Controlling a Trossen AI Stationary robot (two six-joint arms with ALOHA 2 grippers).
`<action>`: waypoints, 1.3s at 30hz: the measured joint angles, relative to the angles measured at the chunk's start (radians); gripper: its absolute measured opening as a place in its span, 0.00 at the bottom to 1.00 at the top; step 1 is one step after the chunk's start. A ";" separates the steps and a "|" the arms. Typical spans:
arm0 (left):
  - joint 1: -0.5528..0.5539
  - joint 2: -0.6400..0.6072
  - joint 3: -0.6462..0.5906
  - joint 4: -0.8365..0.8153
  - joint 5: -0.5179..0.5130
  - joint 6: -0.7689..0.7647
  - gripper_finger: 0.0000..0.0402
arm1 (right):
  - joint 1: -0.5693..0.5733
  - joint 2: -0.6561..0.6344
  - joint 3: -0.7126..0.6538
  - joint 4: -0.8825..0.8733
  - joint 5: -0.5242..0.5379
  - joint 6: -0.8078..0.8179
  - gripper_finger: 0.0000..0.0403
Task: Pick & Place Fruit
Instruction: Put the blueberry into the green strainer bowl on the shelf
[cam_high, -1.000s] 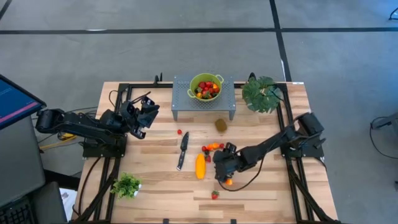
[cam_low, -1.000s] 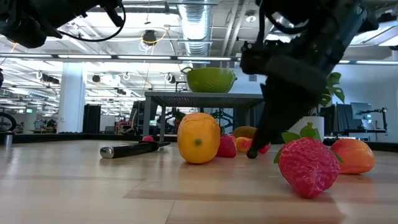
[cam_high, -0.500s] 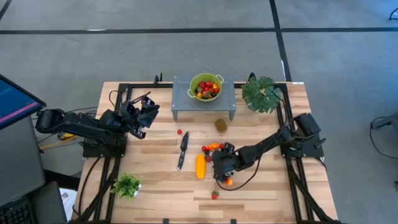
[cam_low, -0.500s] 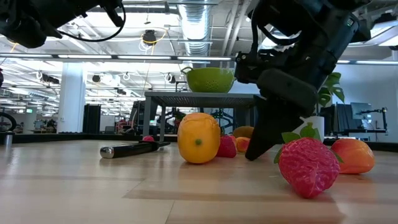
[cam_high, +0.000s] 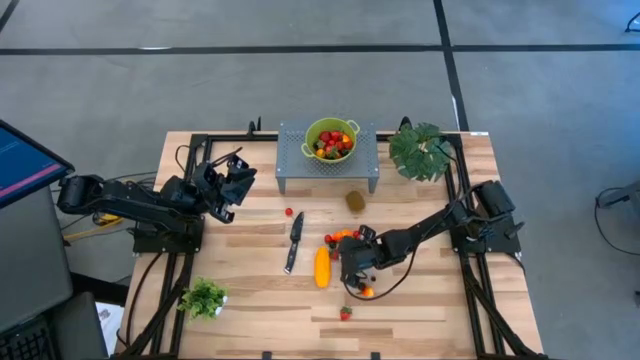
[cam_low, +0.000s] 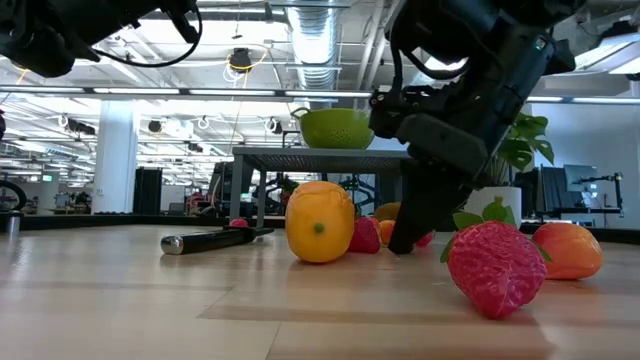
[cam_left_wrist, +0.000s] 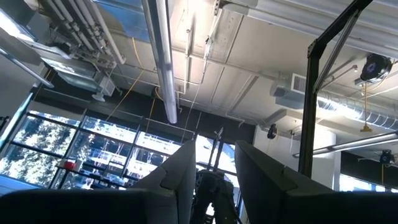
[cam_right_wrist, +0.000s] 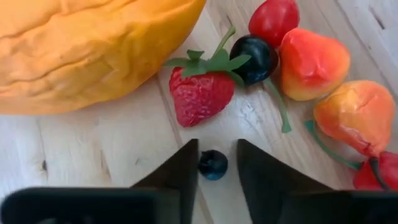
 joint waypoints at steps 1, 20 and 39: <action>0.000 0.000 0.000 0.000 0.000 0.000 0.26 | 0.000 0.000 0.000 0.000 -0.002 0.000 0.20; 0.000 0.000 0.000 0.000 0.001 0.000 0.26 | 0.002 -0.025 -0.003 -0.017 -0.030 -0.024 0.07; 0.000 0.000 0.000 0.000 0.003 0.000 0.26 | 0.009 -0.333 -0.003 -0.478 -0.017 0.129 0.01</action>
